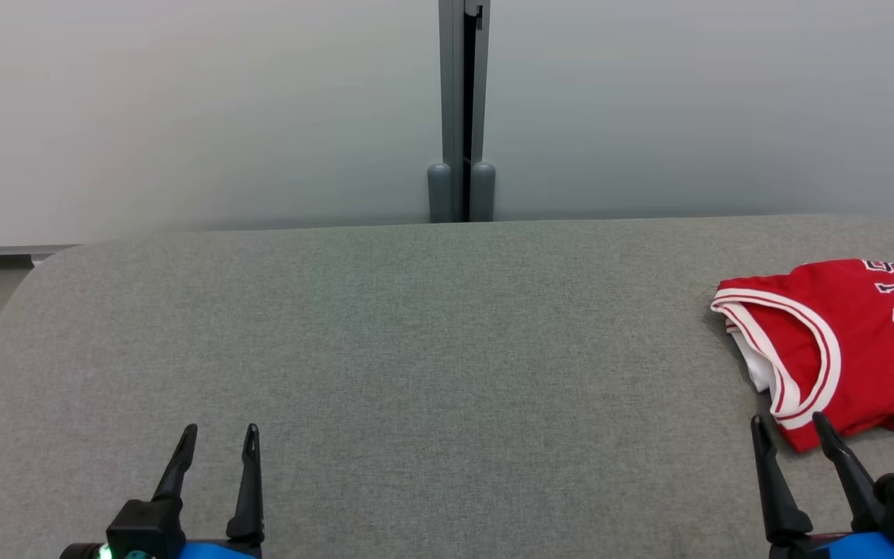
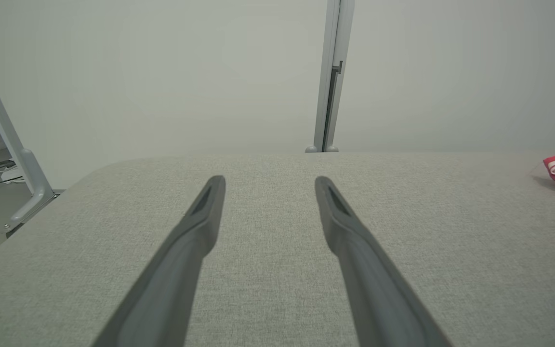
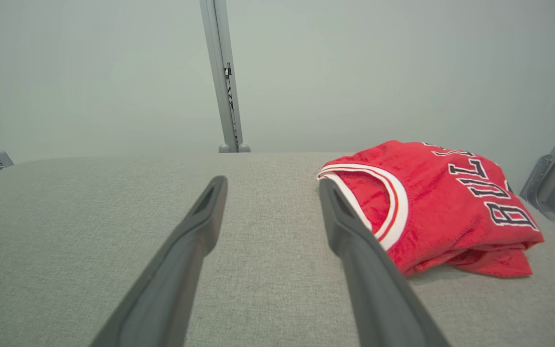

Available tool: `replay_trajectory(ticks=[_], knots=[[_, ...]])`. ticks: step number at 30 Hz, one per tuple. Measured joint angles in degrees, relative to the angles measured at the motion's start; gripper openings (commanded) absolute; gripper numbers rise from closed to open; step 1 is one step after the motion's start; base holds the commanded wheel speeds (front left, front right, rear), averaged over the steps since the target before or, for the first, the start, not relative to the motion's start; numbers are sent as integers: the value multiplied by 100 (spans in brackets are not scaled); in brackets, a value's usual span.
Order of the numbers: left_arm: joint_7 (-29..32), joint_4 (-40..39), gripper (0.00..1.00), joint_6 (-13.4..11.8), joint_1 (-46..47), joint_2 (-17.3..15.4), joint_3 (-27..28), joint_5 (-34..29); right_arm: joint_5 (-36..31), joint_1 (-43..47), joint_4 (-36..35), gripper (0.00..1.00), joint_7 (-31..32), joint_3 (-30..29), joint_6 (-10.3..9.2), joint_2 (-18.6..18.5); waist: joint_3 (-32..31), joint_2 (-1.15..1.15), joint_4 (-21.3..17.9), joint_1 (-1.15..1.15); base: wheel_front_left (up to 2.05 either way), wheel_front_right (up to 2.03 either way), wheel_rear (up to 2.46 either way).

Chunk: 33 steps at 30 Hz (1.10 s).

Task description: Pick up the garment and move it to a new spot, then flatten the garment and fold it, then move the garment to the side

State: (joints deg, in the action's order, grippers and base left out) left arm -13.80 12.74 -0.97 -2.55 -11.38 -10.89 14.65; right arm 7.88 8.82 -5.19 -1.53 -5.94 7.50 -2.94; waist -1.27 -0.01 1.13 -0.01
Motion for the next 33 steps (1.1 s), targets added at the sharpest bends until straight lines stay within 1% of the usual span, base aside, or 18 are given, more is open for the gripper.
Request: replay_trajectory(ticks=[6, 25, 26, 31, 33], knots=[[19, 20, 100, -2, -85, -23, -25, 48, 11, 196, -115, 100, 97, 45, 0, 0, -48, 1, -43, 0, 0, 0, 0], [110, 67, 100, -102, -98, -84, -114, 89, 16, 202, -104, 100, 126, 31, 0, 0, -37, 2, -84, 1, 0, 0, 0], [110, 70, 0, -105, -98, -88, -121, 89, 18, 202, -97, 0, 124, 34, 0, 0, -34, 2, -84, 1, 0, 0, 0], [135, 285, 0, -101, -193, 9, -134, 138, 64, 205, 151, 0, 132, 57, 0, 21, -29, 2, -85, 1, 0, 0, 0], [196, 303, 0, -87, -200, 40, -109, 322, 257, 203, 207, 0, 145, 66, 0, 25, -26, 2, -86, 1, 0, 0, 0]])
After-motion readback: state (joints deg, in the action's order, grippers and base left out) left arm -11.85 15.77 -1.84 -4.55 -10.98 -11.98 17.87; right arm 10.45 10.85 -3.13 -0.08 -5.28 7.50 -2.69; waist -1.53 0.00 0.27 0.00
